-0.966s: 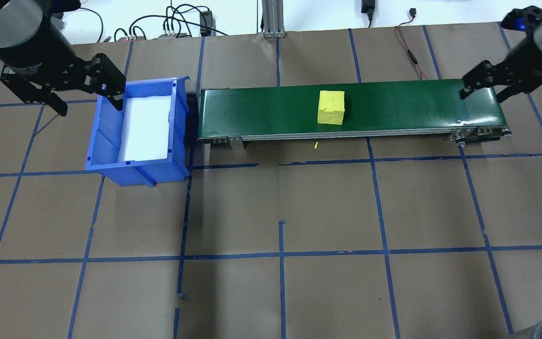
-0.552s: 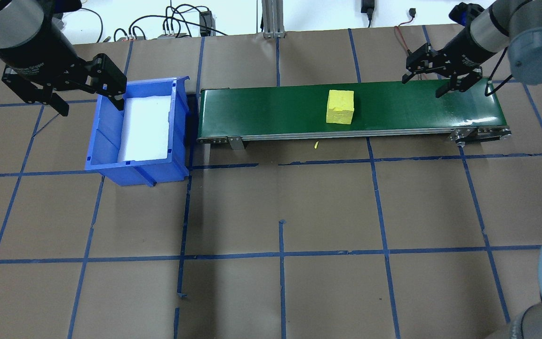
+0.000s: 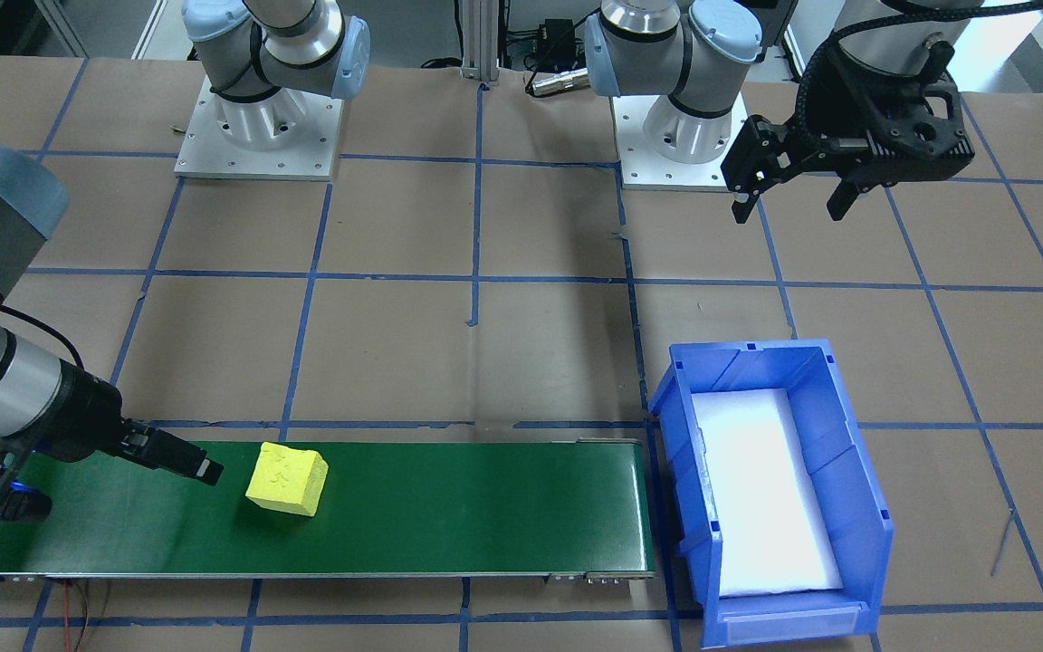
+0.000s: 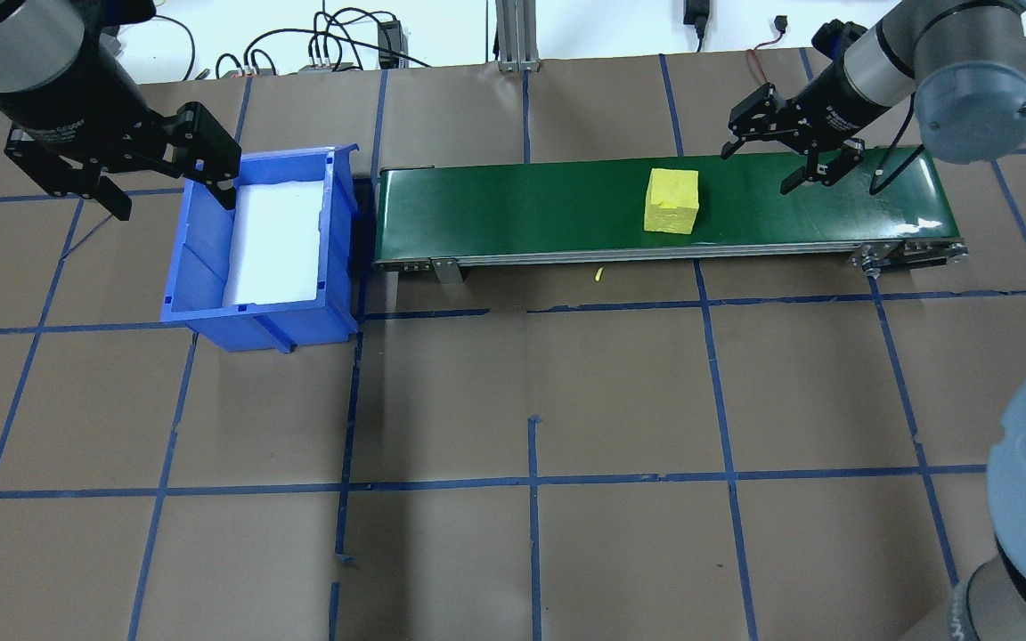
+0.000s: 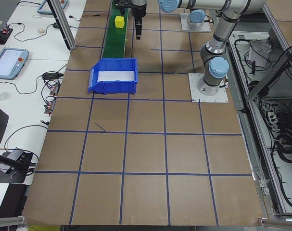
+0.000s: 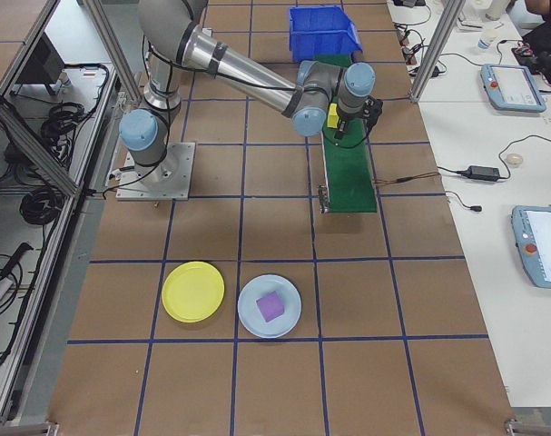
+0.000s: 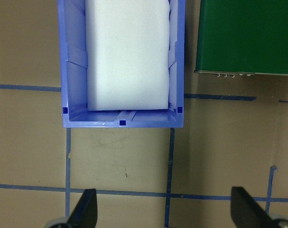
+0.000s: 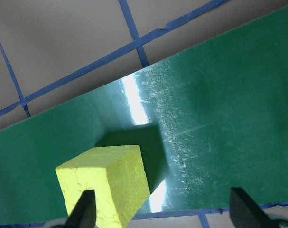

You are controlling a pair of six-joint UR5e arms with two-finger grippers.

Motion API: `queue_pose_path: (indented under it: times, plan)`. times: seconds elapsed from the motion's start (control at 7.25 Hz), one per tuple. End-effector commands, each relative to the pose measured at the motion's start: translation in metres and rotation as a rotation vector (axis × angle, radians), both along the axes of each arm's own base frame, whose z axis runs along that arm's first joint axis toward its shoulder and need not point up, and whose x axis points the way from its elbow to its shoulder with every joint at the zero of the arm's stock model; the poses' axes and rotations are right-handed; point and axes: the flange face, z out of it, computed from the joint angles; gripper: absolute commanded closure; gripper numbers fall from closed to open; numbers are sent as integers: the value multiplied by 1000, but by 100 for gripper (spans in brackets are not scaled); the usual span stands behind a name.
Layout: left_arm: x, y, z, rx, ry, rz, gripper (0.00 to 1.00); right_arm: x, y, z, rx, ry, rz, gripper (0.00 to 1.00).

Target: Move block left to right into plate

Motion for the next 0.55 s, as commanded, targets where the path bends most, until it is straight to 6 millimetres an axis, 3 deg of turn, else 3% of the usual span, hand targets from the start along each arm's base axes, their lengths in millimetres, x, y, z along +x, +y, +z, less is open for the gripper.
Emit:
queue_pose_path:
  times: [0.0,0.41]
  plan:
    - [0,0,0,1,1,1,0,2,-4,-9,14,-32,-14,0]
    - [-1,0,-1,1,3,-1,0,1,-7,-14,10,-31,-18,2]
